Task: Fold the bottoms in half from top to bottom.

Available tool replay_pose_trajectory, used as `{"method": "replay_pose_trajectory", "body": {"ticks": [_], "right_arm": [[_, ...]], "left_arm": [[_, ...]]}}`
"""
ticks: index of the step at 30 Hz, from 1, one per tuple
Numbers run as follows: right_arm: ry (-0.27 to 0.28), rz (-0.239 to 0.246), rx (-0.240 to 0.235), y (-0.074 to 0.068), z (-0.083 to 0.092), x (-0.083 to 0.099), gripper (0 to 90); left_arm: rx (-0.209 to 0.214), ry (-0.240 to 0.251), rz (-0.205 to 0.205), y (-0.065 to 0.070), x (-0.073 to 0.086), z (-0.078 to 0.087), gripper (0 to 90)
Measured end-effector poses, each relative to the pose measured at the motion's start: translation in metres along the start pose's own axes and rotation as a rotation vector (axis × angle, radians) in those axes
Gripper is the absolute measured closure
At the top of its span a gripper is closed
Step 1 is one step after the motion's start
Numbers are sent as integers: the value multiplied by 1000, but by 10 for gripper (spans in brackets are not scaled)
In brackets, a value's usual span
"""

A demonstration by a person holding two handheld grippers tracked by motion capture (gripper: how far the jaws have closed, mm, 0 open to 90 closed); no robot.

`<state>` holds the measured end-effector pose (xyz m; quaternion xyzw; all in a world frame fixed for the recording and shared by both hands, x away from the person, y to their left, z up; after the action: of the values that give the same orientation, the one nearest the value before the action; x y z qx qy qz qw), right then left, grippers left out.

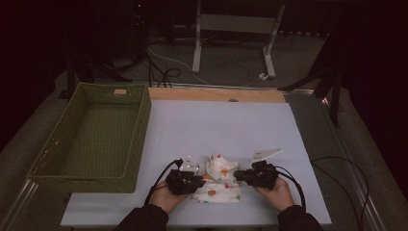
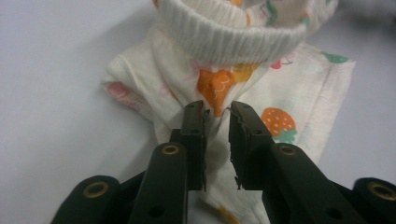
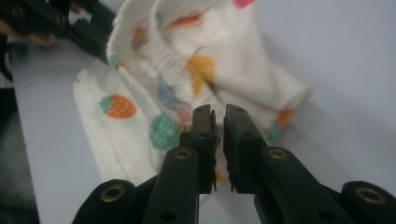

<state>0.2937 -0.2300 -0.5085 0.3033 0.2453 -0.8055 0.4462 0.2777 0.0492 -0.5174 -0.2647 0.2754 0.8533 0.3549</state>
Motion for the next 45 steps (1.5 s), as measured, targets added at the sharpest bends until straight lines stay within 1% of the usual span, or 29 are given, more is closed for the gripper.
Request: {"method": "replay_pose_trajectory", "body": {"ticks": [3,5,7,8,9,12,13,14,16,17,18,19,21,22,24,27,28,29,30,32,33,36,37,38,39,40,41,42,45], "right_arm": [[-12,10,-22,-7,-3,2,829],[-21,14,-30,-10,-3,4,833],[-27,11,-46,-14,-3,5,834],[-34,24,-48,-15,-3,5,834],[-34,28,-58,-16,-3,5,833],[-22,30,-58,-19,0,4,834],[-18,38,-64,-18,1,3,834],[-19,42,-53,-16,2,3,834],[-13,28,-40,-14,3,1,833],[-10,30,-36,-10,4,1,835],[-5,22,-30,-7,4,0,837],[-7,19,-17,-4,4,0,838],[-9,7,4,3,2,-1,841],[-16,11,9,6,1,-1,841],[-27,-4,20,14,-4,0,842],[-35,-14,27,18,-11,1,846],[-38,-14,17,17,-13,2,846],[-36,-20,12,15,-15,1,846],[-37,-8,8,14,-17,2,847],[-42,-2,-8,8,-18,1,848],[-37,11,-13,6,-18,1,849],[-24,26,-31,-2,-18,0,851],[-25,35,-39,-5,-19,-1,852],[-27,30,-52,-8,-19,-2,853],[-25,39,-69,-11,-20,-2,853],[-24,40,-73,-14,-21,-3,853],[-27,56,-80,-16,-21,-4,852],[-29,67,-83,-17,-21,-5,851],[-18,65,-70,-14,-21,-8,851]], "left_arm": [[-1,-2,1,-1,-1,4,727],[7,9,15,-2,-2,6,716],[4,19,24,-3,-5,9,704],[4,24,27,-4,-6,9,699],[5,27,32,-4,-7,10,699],[-1,27,42,-7,-10,7,701],[-2,23,50,-8,-10,5,704],[0,19,53,-8,-10,3,716],[1,8,54,-9,-10,-1,723],[1,4,56,-9,-10,-3,723],[0,-2,56,-9,-10,-4,723],[-3,-5,56,-10,-9,-5,723],[-5,-11,58,-11,-9,-6,723],[-6,-15,59,-11,-8,-6,723],[-6,-23,55,-12,-7,-7,727],[-3,-22,58,-12,-6,-7,726],[-2,-24,56,-13,-6,-7,726],[-2,-24,56,-13,-6,-5,726],[-1,-18,59,-13,-6,-4,726],[-4,-8,65,-14,-6,-1,724],[-5,-6,67,-15,-6,0,722],[-7,16,88,-19,-7,4,722],[-7,17,89,-19,-7,5,722],[-12,20,95,-20,-7,5,722],[-15,20,92,-20,-8,5,722],[-16,22,93,-20,-9,6,722],[-17,22,91,-21,-10,6,722],[-18,20,88,-21,-10,6,722],[-19,20,90,-21,-11,4,722]]}}
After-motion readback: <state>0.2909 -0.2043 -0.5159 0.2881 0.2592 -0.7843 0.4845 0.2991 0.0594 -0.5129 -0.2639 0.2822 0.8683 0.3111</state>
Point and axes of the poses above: each handheld gripper's, and its own axes: z roughly backward along the jaws, x roughly out of its underside, y roughly to its right, the point moved 1 cm from there along -z, roughly forward along the jaws, and after that the axes turned 8 degrees about z, right-handed, at the moved point
